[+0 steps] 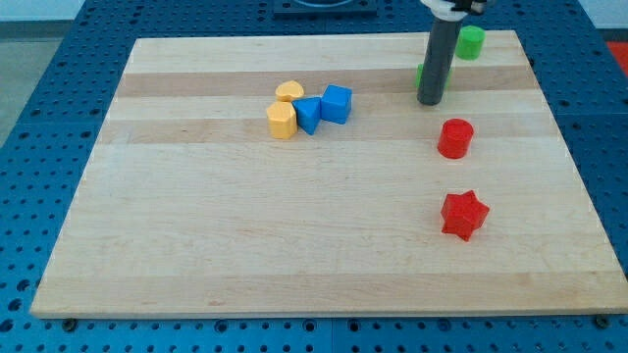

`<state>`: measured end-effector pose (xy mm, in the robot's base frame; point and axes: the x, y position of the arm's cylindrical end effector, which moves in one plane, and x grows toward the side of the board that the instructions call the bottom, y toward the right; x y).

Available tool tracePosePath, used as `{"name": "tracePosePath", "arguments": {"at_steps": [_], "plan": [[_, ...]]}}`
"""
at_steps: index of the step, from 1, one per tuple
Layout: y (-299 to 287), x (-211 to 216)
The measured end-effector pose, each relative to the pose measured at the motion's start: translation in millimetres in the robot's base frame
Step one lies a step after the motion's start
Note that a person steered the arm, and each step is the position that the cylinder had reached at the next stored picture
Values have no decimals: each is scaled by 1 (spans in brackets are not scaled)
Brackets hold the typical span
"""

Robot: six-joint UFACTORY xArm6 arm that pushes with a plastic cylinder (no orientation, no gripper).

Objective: Point your arm at top right

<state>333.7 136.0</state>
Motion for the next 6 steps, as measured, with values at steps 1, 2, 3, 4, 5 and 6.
{"name": "tracePosePath", "arguments": {"at_steps": [1,2,3,4,5,6], "plan": [[-13,-9],[-14,-19],[-3,-26],[3,-42],[6,-59],[10,-69]]}}
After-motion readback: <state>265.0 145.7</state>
